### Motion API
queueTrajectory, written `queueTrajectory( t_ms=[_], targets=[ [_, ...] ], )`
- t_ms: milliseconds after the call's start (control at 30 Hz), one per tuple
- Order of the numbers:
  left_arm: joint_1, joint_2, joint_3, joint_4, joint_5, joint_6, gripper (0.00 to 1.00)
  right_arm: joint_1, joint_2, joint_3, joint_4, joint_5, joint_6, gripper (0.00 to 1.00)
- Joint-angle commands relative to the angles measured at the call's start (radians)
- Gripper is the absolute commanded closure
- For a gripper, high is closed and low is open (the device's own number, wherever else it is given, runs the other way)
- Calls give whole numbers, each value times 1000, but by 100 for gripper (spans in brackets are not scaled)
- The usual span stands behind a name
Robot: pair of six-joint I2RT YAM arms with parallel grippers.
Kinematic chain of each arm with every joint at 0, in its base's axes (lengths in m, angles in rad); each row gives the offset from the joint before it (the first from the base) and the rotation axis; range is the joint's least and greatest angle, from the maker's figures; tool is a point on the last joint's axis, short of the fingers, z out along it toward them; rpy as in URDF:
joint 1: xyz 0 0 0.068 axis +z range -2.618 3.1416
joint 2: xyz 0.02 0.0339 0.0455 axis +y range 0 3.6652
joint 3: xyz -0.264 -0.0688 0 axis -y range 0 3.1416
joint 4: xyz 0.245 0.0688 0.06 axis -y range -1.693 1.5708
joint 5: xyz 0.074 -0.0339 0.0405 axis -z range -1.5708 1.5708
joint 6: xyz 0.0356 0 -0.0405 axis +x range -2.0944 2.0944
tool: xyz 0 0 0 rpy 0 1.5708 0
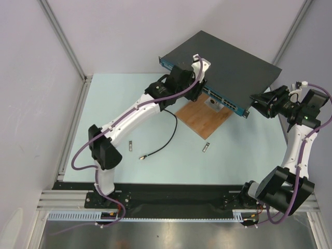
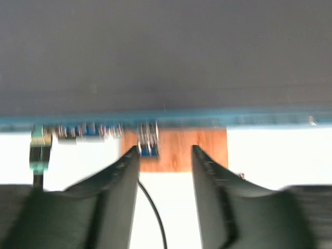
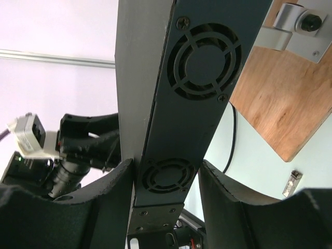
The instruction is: Insert the plug into the switch port
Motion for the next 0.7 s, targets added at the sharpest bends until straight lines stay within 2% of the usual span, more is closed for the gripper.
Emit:
queueTrajectory(
  t_ms=[0,33,133,200,267,400,667],
  targets=[
    [-12,-168,-74,21,57,44,46,48,11,58,26,-48,-52,100],
    [-12,-183,-88,10,65,62,37,46,11,60,16,-48,-56,100],
    [-11,-220,-112,-49,65,73,36,45,16,66,-4,-49,-79,100],
    [-11,-236,-126,-74,65,84,41,45,17,66,-15,-48,-87,100],
    [-11,-260,-151,-70,65,95,51,45,17,68,-23,-48,-96,100],
    [-11,-263,-152,-50,65,99,76,45,16,68,-30,-46,-104,100],
    [-11,-153,-8,-90,65,96,89,45,19,71,-30,-45,-101,100]
  ],
)
